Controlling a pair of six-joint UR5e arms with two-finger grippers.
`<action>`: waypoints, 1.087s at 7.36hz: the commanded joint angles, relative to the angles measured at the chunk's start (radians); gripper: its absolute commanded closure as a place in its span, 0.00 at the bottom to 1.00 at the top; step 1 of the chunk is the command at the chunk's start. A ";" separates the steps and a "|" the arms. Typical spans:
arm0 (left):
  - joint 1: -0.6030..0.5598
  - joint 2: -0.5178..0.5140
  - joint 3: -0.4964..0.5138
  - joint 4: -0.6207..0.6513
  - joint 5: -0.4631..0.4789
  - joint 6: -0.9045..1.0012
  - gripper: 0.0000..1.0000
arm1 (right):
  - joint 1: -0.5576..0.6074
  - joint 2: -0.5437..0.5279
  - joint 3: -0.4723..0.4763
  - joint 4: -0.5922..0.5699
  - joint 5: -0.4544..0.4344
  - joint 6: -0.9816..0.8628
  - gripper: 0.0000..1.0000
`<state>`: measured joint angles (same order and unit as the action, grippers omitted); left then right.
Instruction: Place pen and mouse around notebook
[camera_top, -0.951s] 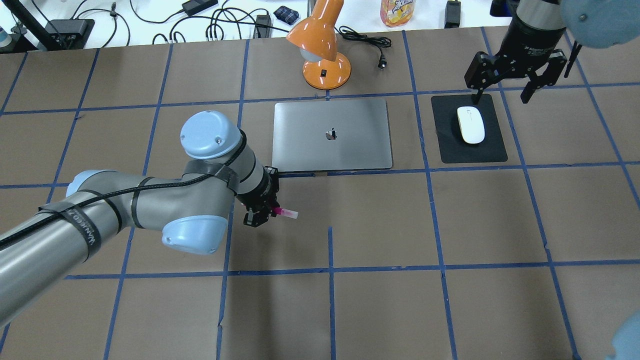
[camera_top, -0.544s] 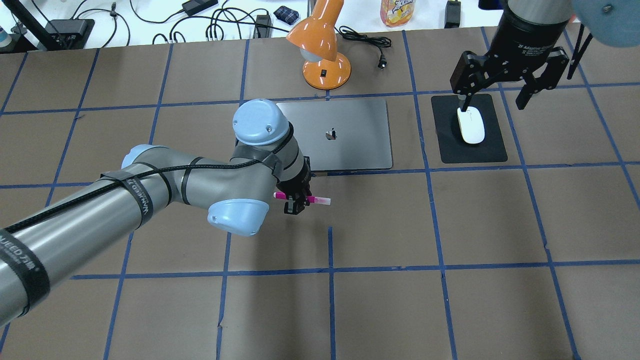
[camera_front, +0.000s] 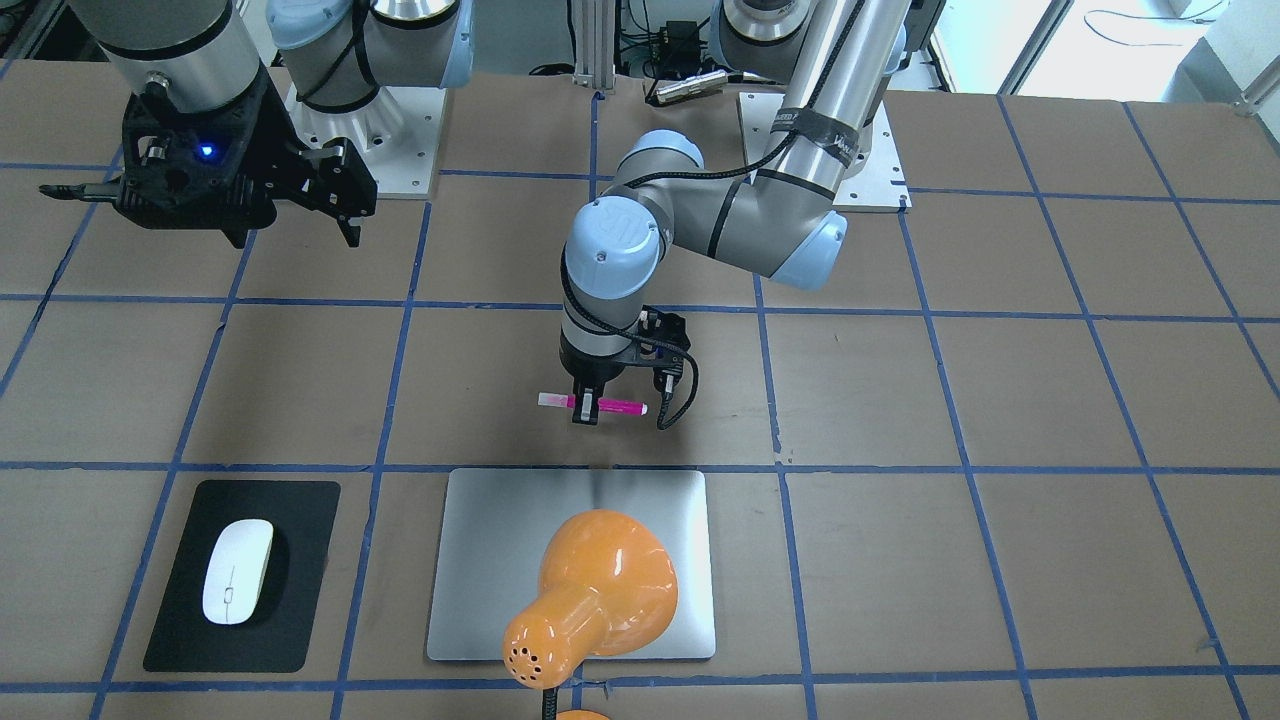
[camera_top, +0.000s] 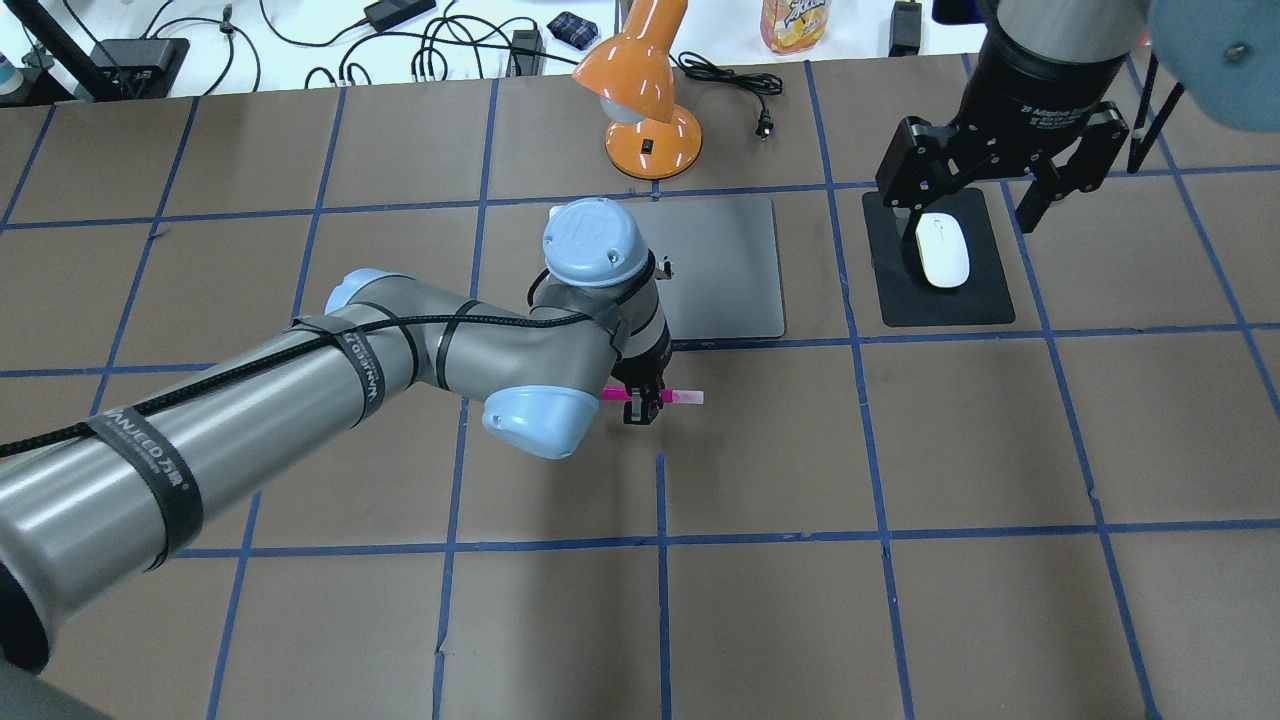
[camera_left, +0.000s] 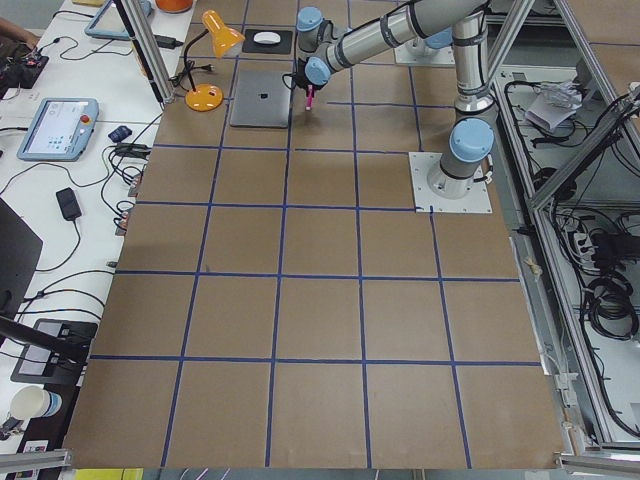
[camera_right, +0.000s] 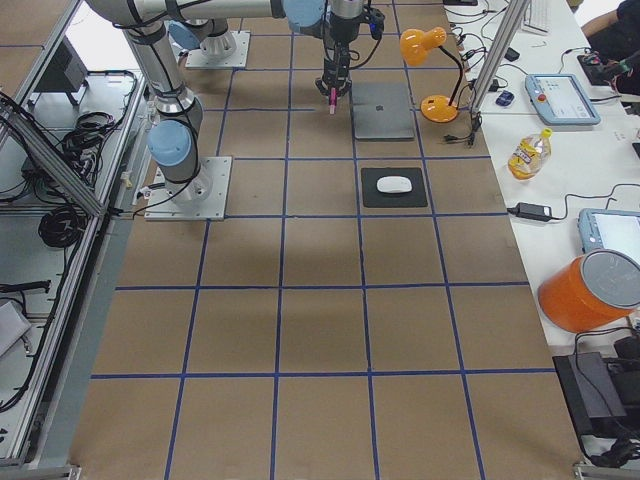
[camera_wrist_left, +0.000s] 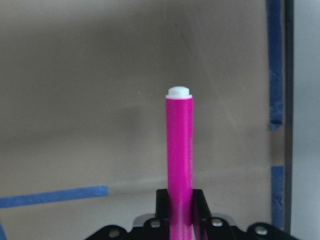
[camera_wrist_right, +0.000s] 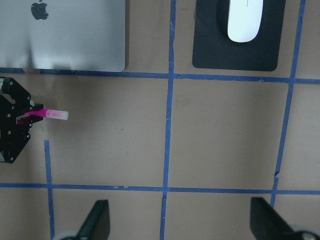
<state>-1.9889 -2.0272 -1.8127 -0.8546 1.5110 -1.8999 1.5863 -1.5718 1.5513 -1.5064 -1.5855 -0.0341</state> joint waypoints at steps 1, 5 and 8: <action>-0.025 -0.024 0.012 -0.053 0.038 -0.060 0.98 | 0.006 -0.020 0.023 -0.022 -0.004 0.002 0.00; -0.054 -0.024 0.003 -0.078 0.029 -0.074 0.88 | 0.006 -0.020 0.018 -0.015 0.013 -0.021 0.00; -0.059 -0.015 -0.025 -0.077 0.014 -0.067 0.60 | 0.007 -0.014 0.018 -0.029 0.015 -0.015 0.00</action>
<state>-2.0465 -2.0491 -1.8297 -0.9315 1.5292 -1.9702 1.5935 -1.5901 1.5707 -1.5287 -1.5737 -0.0501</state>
